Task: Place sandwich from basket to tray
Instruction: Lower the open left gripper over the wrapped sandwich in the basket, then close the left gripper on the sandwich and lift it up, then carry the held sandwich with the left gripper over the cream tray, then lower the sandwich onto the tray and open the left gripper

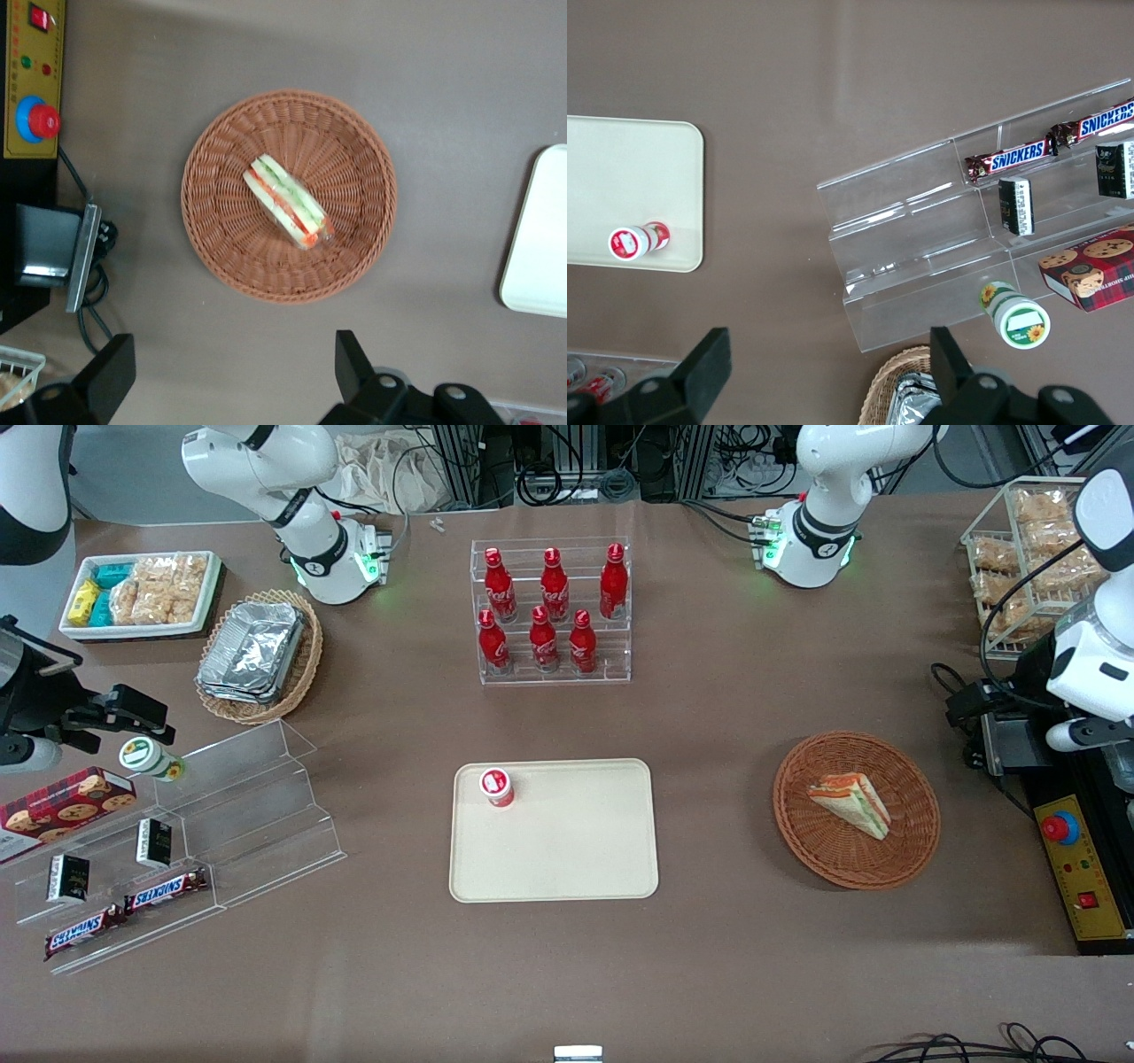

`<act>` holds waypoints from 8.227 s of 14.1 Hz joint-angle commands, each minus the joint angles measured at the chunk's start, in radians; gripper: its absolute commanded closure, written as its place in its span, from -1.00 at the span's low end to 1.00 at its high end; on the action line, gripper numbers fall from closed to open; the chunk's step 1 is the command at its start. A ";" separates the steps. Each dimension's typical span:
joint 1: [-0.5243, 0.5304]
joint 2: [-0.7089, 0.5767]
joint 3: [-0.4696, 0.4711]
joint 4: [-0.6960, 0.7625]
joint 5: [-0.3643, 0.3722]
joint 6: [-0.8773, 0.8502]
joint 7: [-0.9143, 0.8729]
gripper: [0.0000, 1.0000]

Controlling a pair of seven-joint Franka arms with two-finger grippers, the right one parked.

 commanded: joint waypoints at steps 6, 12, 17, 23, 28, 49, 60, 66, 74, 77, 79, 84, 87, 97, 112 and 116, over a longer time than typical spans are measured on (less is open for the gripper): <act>-0.012 0.142 -0.008 0.174 0.010 -0.113 -0.040 -1.00; -0.015 0.137 -0.008 -0.005 -0.002 0.080 -0.496 -1.00; -0.015 0.183 -0.008 -0.148 -0.002 0.286 -0.734 -1.00; -0.078 0.343 -0.008 -0.136 0.010 0.415 -0.956 -1.00; -0.078 0.384 -0.007 -0.139 0.012 0.441 -0.970 -1.00; -0.070 0.473 0.002 -0.147 0.042 0.512 -1.035 0.89; -0.078 0.357 -0.011 -0.018 0.048 0.258 -0.929 1.00; -0.078 0.295 -0.145 0.226 0.033 -0.048 -0.743 1.00; -0.145 0.413 -0.353 0.290 0.039 -0.019 -0.427 1.00; -0.239 0.536 -0.353 0.289 0.062 0.148 -0.424 1.00; -0.294 0.617 -0.353 0.290 0.112 0.232 -0.428 1.00; -0.382 0.723 -0.347 0.290 0.179 0.357 -0.440 1.00; -0.405 0.777 -0.346 0.289 0.228 0.366 -0.445 1.00; -0.422 0.867 -0.337 0.290 0.349 0.414 -0.506 -0.84; -0.217 0.518 -0.343 0.323 0.265 0.161 -0.569 -0.99; -0.104 0.317 -0.341 0.163 0.243 0.130 -0.548 -0.99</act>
